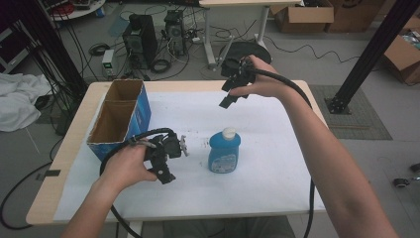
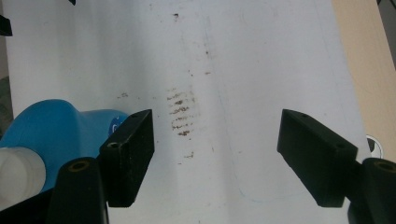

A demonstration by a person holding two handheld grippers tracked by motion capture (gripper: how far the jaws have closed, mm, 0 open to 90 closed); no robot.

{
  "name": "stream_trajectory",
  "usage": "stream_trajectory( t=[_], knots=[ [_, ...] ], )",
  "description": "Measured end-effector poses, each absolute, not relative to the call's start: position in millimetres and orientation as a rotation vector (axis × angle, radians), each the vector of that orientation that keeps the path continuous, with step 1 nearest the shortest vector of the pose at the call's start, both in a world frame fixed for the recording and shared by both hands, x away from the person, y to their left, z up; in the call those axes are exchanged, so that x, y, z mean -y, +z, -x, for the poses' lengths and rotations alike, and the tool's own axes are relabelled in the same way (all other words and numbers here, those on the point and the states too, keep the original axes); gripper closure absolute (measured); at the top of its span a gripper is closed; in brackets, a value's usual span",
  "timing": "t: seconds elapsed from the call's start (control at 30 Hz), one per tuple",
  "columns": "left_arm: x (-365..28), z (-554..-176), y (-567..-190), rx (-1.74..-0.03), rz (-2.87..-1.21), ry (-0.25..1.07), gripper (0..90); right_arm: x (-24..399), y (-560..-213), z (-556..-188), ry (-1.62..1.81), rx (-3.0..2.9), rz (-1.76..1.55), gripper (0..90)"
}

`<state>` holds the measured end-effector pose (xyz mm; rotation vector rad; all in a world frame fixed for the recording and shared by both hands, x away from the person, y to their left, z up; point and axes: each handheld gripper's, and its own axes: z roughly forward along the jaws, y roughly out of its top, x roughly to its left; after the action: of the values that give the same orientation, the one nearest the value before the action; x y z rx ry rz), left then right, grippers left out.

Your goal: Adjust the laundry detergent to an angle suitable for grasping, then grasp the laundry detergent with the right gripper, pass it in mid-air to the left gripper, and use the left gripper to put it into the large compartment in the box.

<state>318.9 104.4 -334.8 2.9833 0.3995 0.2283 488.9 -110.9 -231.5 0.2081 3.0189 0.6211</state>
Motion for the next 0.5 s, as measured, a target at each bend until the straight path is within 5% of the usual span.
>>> stream_trajectory(
  t=[0.5],
  knots=[
    [-102.5, -318.4, -330.1, -0.397, -2.981, 0.256, 13.3, 114.0, -228.3, -486.4, 0.660, -3.010, -0.215, 26.7]
  ],
)
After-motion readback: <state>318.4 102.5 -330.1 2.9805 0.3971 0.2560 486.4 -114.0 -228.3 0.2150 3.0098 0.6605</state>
